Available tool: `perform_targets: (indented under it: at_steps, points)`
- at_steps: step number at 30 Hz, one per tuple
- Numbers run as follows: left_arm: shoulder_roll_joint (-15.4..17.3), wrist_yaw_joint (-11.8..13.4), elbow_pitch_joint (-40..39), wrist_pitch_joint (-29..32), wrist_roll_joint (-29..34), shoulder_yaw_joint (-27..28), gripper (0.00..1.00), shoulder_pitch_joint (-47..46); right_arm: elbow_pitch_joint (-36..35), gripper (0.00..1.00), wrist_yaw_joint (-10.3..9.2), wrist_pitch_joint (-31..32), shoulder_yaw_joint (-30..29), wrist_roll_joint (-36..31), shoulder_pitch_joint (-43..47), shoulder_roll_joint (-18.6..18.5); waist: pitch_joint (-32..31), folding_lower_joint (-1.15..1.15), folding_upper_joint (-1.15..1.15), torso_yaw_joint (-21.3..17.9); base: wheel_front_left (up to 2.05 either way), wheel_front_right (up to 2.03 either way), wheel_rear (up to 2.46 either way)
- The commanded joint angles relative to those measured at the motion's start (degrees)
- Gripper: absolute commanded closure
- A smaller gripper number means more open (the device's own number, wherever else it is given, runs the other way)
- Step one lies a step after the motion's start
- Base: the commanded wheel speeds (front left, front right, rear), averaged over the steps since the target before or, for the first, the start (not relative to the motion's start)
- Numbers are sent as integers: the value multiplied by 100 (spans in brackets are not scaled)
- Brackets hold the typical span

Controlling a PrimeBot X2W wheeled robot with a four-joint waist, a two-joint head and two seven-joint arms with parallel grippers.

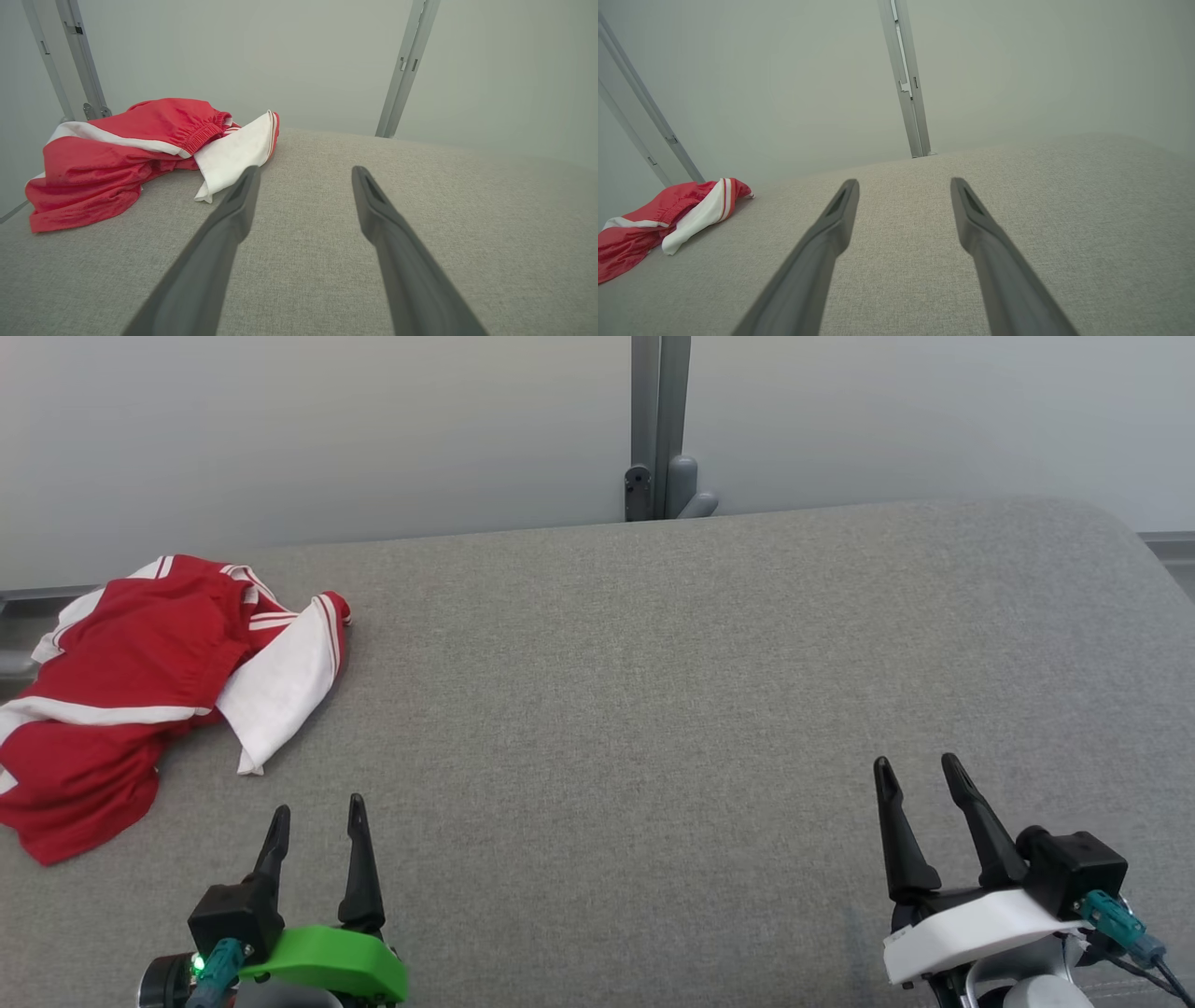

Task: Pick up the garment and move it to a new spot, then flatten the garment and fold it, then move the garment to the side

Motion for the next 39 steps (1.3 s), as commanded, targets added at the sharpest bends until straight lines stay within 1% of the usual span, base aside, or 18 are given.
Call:
perform_targets:
  at_steps: [1, 5, 8, 20, 39]
  points:
    - [35, 13, 16, -46, 115, 31, 0, 34, 17, 0, 2, -73, 32, -161, 31, -34, -7, 0, 48, 3, 0, 0, 0]
    - [33, 16, 75, -80, 275, 48, 0, 67, 83, 0, 2, -125, 67, -328, 44, -35, -23, 0, 50, 10, 0, 0, 0]
    - [32, -3, 116, -106, 246, 93, 0, 88, 119, 0, 2, -166, 92, -453, 57, -35, -32, 0, 51, 15, 0, 0, 0]
    - [29, 0, 246, -218, 684, 85, 0, 51, 158, 0, 2, -308, 113, -900, 39, -37, -6, 0, 57, 29, 0, 0, 0]
    - [28, -32, 232, -200, 607, 53, 0, -19, 161, 0, 2, -299, 44, -903, 17, -36, 19, 0, 57, 55, 0, 0, 0]
